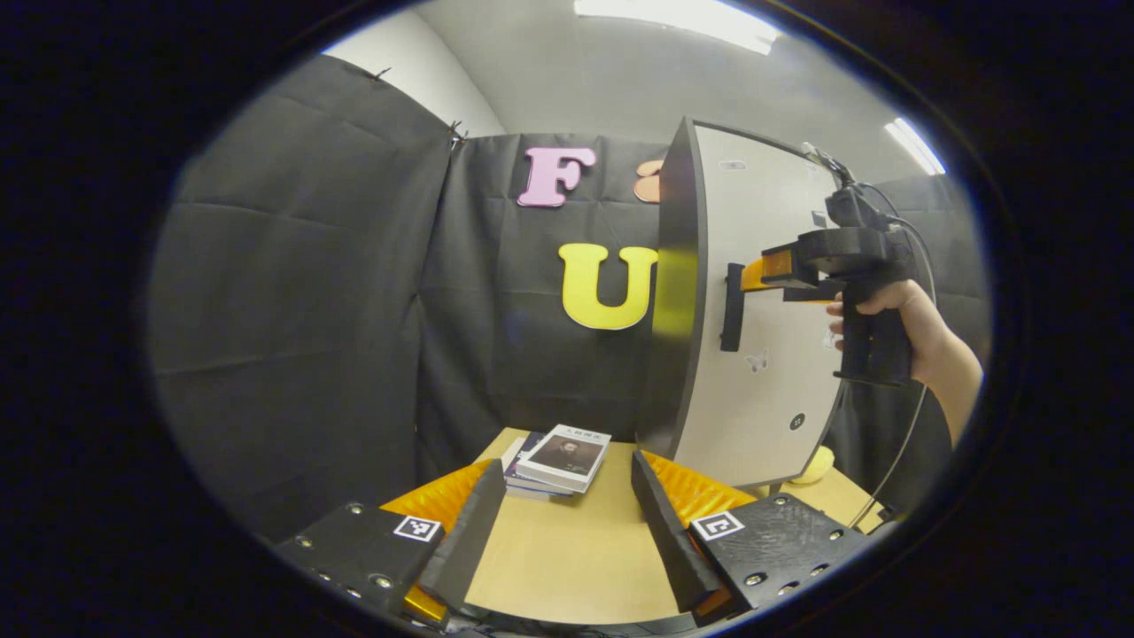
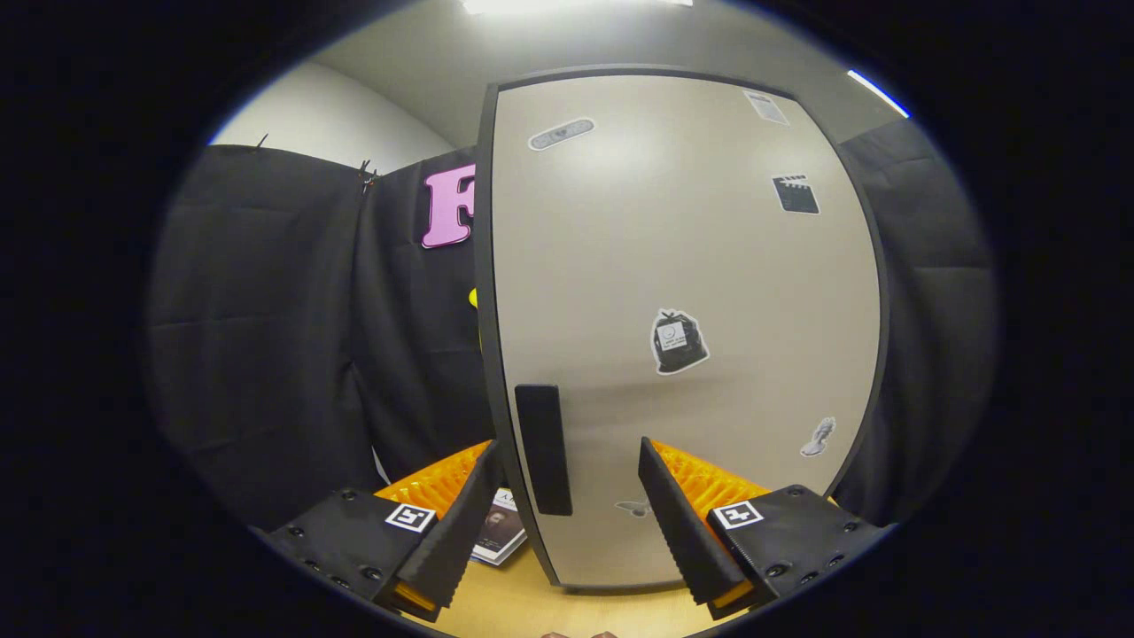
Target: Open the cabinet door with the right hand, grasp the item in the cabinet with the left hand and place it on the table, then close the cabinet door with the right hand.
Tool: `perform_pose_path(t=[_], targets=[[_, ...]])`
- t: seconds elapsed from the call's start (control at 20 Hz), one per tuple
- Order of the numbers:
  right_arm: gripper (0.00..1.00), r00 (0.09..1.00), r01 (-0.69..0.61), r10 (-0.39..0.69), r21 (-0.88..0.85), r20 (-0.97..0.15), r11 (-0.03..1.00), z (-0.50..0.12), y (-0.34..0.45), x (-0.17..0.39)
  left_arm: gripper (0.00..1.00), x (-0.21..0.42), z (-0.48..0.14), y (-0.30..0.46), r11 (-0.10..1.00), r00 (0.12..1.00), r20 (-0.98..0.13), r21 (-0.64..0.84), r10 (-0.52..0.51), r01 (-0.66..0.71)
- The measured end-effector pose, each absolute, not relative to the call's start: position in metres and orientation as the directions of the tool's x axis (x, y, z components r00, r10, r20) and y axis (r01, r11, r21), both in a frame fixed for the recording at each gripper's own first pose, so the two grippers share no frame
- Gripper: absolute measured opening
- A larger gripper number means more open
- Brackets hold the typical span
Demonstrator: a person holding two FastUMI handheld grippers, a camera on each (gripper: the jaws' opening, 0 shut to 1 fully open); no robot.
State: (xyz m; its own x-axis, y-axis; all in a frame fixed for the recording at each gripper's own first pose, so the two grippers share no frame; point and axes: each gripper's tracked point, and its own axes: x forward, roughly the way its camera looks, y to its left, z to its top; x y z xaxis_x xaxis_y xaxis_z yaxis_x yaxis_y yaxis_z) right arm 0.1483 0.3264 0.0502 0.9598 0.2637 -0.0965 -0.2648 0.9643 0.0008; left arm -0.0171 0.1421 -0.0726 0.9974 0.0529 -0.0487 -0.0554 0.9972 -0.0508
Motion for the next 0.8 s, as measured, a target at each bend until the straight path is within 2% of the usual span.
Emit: perform_pose_path(t=[0.35,0.5,0.55,0.6,0.65,0.75,0.8], targets=[[0.97,0.975,-0.189,0.187,-0.007,-0.125,0.982,0.036,0.341,0.184,0.87,-0.014,-0.08,0.15,0.999,0.997,-0.059,-0.009,0.052,-0.052],[0.8,0.975,-0.164,0.157,-0.032,-0.154,0.986,0.026,0.344,0.194,0.87,-0.013,-0.085,0.148,0.999,0.997,-0.072,-0.029,0.04,-0.043],[0.81,0.974,-0.161,0.153,-0.037,-0.165,0.986,0.025,0.346,0.198,0.87,-0.013,-0.086,0.149,0.999,0.996,-0.075,-0.03,0.041,-0.043],[0.75,0.973,-0.159,0.151,-0.03,-0.177,0.987,0.021,0.348,0.201,0.87,-0.013,-0.086,0.149,0.999,0.996,-0.078,-0.026,0.041,-0.043],[0.56,0.97,-0.163,0.157,-0.014,-0.184,0.987,0.019,0.351,0.201,0.87,-0.013,-0.087,0.149,0.999,0.996,-0.081,-0.019,0.04,-0.042],[0.36,0.972,-0.149,0.144,-0.013,-0.183,0.989,0.021,0.351,0.198,0.87,-0.013,-0.087,0.148,1.0,0.996,-0.081,-0.008,0.03,-0.03],[0.35,0.974,-0.139,0.134,-0.017,-0.185,0.99,0.018,0.351,0.2,0.87,-0.014,-0.086,0.148,1.0,0.997,-0.077,-0.003,0.027,-0.028]])
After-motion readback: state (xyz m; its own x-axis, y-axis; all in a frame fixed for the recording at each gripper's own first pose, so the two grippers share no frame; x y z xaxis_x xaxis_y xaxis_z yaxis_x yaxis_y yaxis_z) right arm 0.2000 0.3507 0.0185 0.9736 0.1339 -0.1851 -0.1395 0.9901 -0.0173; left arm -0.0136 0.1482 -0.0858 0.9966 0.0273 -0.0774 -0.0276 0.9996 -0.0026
